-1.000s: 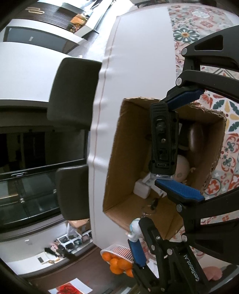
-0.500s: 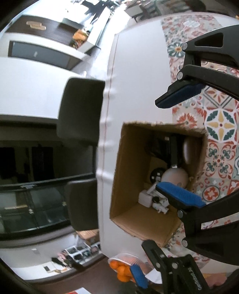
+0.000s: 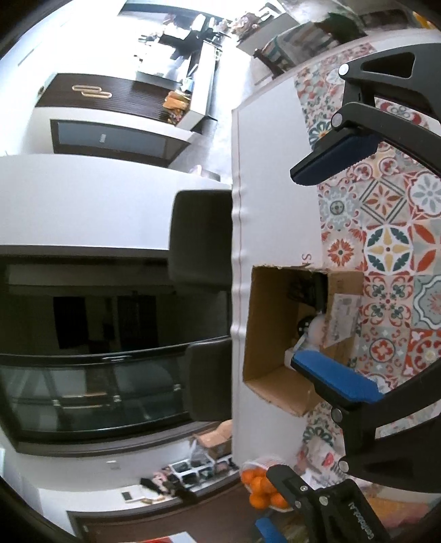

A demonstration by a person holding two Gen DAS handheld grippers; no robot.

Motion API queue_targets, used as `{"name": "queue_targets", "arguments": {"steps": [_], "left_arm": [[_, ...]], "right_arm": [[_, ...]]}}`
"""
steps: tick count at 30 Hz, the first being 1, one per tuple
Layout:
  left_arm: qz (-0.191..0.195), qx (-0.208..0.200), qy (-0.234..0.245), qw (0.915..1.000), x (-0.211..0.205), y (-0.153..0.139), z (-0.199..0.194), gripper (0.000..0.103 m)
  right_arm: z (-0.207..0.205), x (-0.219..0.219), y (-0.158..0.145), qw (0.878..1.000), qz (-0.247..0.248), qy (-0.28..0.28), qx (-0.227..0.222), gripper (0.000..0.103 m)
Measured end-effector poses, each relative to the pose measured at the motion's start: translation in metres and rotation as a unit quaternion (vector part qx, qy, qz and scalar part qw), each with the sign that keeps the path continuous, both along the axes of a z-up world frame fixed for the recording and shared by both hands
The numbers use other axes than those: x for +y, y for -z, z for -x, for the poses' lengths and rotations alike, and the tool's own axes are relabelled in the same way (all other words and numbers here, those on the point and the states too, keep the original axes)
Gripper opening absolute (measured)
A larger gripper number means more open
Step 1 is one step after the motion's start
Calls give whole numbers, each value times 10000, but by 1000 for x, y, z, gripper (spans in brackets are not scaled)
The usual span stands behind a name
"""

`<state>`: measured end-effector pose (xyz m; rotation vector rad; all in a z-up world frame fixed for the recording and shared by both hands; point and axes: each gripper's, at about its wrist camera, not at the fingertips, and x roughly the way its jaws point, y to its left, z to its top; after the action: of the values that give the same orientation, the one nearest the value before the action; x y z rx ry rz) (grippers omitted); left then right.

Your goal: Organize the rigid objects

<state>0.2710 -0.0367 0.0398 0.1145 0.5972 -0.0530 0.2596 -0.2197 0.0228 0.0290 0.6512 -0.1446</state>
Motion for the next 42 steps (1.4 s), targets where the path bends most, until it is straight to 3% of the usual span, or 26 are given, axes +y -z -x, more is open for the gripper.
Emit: {"name": "queue_targets", "arguments": {"steps": [5,14,26,42], "left_arm": [[3,-228,79,9997,1,-12,39,103],[122,-288,174,9994,1,-13,84,103],[45,-626,39,9980,7,-17,136,103],[59,-694,27,9976,9,-18,154,103]], "right_arm": [[40,3,-14,9995,96,61,-305,101],[99,6,-25,9976,230,114,-644,101],[140,10,-24,9965,269,4,-788,101],[163,14,-30,9955,280,-69,-905,101]]}}
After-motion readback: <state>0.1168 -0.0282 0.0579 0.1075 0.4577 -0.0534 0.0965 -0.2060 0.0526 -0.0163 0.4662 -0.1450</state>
